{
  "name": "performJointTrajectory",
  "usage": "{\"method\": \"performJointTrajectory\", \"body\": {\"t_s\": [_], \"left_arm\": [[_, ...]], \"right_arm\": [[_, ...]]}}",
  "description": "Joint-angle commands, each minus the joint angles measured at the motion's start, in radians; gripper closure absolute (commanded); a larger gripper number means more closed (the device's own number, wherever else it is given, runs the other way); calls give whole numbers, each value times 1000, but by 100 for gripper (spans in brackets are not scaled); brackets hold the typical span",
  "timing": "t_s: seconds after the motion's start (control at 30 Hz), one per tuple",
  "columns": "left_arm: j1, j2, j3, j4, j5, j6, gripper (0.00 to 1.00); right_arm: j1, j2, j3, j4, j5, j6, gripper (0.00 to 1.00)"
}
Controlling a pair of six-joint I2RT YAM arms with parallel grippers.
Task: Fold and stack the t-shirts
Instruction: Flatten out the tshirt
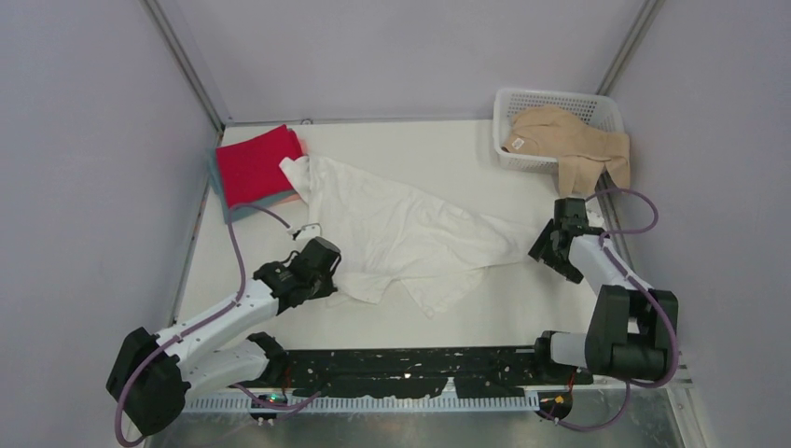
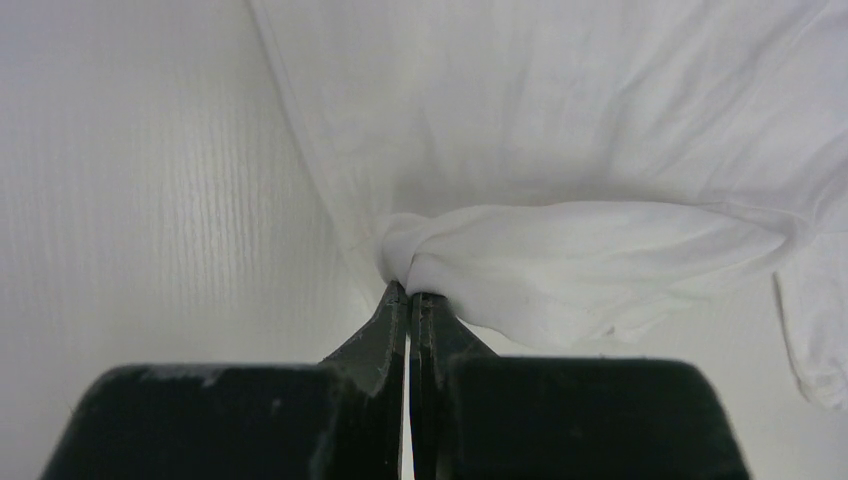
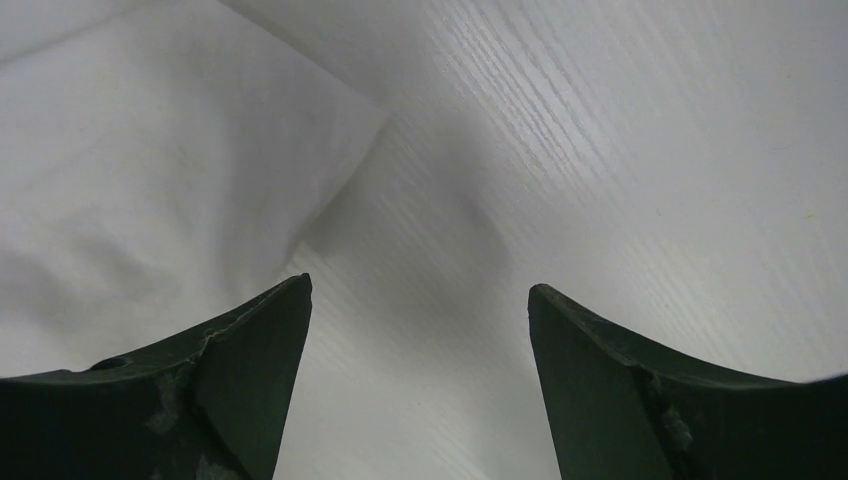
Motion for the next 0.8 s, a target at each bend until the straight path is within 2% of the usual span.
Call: {"method": "performJointTrajectory", "body": {"t_s": [0.0, 0.23, 0.53, 0.77], "left_arm": [[26, -18, -24, 72, 15, 35, 100], [38, -35, -42, 85, 14, 50, 100], [53, -47, -51, 81, 10, 53, 100], [61, -39, -53, 78, 8, 46, 100]], "right_arm": [[-22, 73, 52, 86, -48, -12, 17], [-29, 163, 117, 157, -39, 14, 22], [-50, 227, 168, 168, -59, 9, 27], [-52, 324, 154, 210, -93, 21, 44]]}}
